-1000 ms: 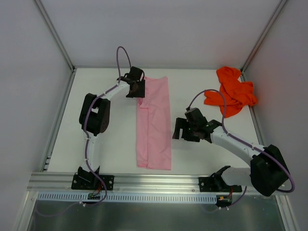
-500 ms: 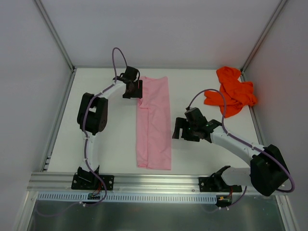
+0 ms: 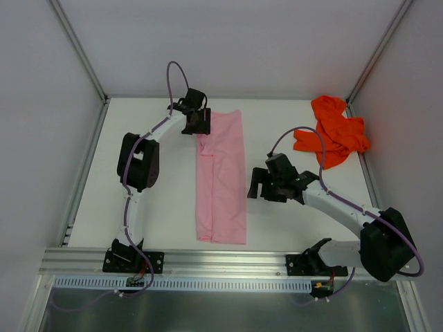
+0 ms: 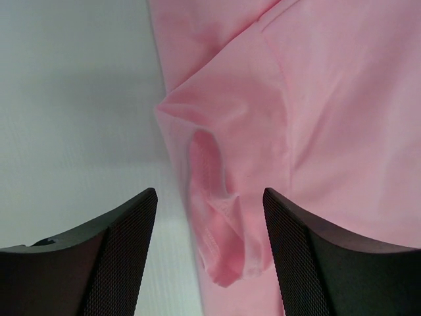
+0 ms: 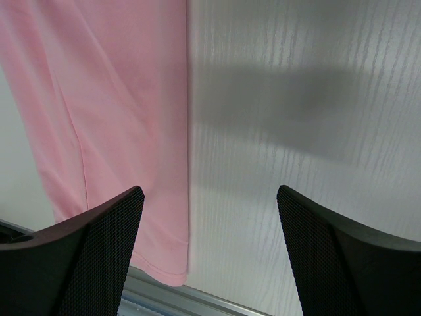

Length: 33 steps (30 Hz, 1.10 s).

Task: Fold and stack the t-shirts
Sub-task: Grab the bottom of the folded rectangular tshirt with both arms

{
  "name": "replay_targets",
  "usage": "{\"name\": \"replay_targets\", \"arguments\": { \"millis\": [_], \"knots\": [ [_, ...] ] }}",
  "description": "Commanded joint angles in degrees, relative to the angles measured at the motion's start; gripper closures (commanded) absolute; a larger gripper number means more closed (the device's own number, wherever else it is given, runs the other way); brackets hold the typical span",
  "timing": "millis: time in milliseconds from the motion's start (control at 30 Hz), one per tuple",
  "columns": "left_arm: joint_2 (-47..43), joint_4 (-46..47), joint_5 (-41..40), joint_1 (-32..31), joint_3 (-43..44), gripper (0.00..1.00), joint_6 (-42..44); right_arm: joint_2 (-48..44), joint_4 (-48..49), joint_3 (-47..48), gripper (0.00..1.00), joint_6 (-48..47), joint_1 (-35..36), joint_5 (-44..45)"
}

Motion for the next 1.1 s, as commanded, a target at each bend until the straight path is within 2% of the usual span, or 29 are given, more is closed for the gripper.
{"name": "replay_targets", "arguments": {
  "millis": [0, 333, 500, 667, 767, 1067],
  "knots": [
    [2.07, -4.2, -4.73, 0.12, 0.98, 0.35, 0.36, -0.15, -0.22, 2.19, 0.14, -0.66, 0.35, 1.17],
    [2.16, -4.02, -6.58, 3.28, 1.42, 0.47, 0.98, 0.29, -0.83, 2.9, 0.14, -0.75, 0.27, 1.17],
    [1.55, -2.97, -4.3, 4.07, 1.15, 0.48, 2.47, 0.46, -0.74, 2.98, 0.14, -0.58, 0.35, 1.17],
    [1.11, -2.88, -2.62, 4.34, 1.24, 0.45, 3.18, 0.99, -0.48, 3.42, 0.14, -0.75, 0.36, 0.9],
    [-0.21, -2.97, 0.18, 4.34, 0.98, 0.38, 3.18, 1.17, -0.13, 3.43, 0.14, -0.58, 0.27, 0.64],
    [-6.1, -2.79, 6.96, 3.2, -5.43, 0.33, -4.73, 4.06, 0.49, 7.29, 0.14, -2.16, 0.27, 0.11]
  ]
}}
